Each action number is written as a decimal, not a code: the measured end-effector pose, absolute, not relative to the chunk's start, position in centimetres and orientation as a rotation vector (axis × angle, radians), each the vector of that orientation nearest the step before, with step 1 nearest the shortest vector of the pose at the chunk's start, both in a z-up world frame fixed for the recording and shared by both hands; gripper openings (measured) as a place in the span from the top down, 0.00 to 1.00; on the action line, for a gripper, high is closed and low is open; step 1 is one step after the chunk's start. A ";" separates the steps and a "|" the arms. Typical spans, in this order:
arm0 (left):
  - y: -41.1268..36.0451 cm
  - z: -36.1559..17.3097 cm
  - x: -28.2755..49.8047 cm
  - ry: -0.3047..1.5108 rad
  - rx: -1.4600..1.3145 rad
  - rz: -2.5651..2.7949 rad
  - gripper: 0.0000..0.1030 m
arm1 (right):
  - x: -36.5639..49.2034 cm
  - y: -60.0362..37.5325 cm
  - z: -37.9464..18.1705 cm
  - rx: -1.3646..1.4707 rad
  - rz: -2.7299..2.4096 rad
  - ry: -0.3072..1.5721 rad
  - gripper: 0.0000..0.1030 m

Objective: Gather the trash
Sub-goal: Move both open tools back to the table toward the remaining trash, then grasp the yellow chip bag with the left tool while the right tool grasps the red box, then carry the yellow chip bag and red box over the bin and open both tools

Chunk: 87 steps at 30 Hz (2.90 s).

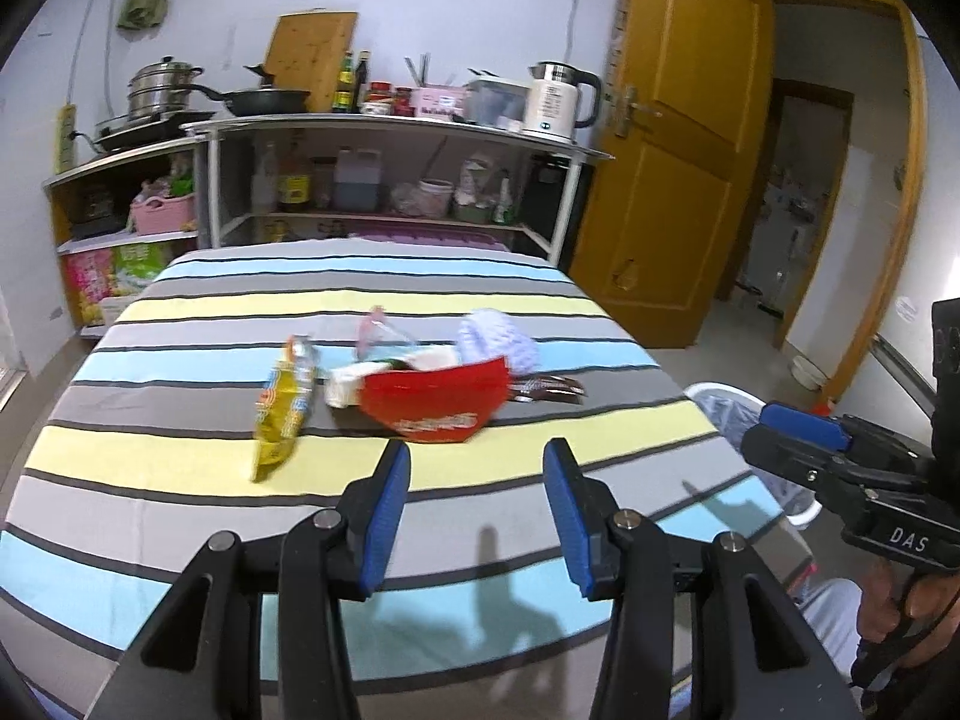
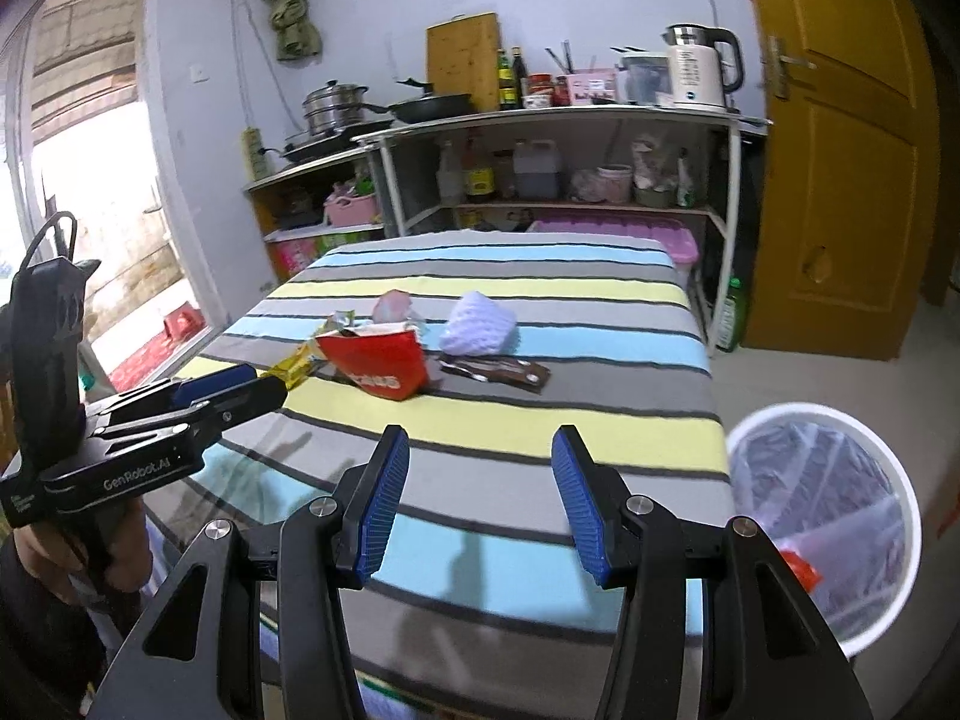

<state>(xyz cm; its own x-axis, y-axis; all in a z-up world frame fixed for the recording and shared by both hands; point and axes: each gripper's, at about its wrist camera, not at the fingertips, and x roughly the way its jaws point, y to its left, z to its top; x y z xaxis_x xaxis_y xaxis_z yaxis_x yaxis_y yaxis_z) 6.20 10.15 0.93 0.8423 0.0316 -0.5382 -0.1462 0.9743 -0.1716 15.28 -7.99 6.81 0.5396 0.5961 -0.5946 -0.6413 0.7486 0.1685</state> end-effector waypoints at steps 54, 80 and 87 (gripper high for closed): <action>20.6 -4.2 9.8 0.793 -0.341 0.273 0.82 | 19.1 6.3 2.5 -0.270 1.034 0.786 0.96; 14.8 0.1 7.7 0.680 -0.285 0.140 0.83 | 16.9 -1.3 6.2 -0.151 0.872 0.700 0.99; 11.4 1.1 8.3 0.676 -0.247 0.066 0.83 | 16.4 -4.4 7.0 -0.116 0.817 0.683 0.99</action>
<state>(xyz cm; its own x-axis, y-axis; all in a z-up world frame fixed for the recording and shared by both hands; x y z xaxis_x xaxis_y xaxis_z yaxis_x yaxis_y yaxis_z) 8.34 11.40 1.14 0.7790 -0.0200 -0.6267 -0.1401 0.9687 -0.2051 16.42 -4.40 7.02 0.4852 0.6332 -0.6030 -0.7055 0.6909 0.1579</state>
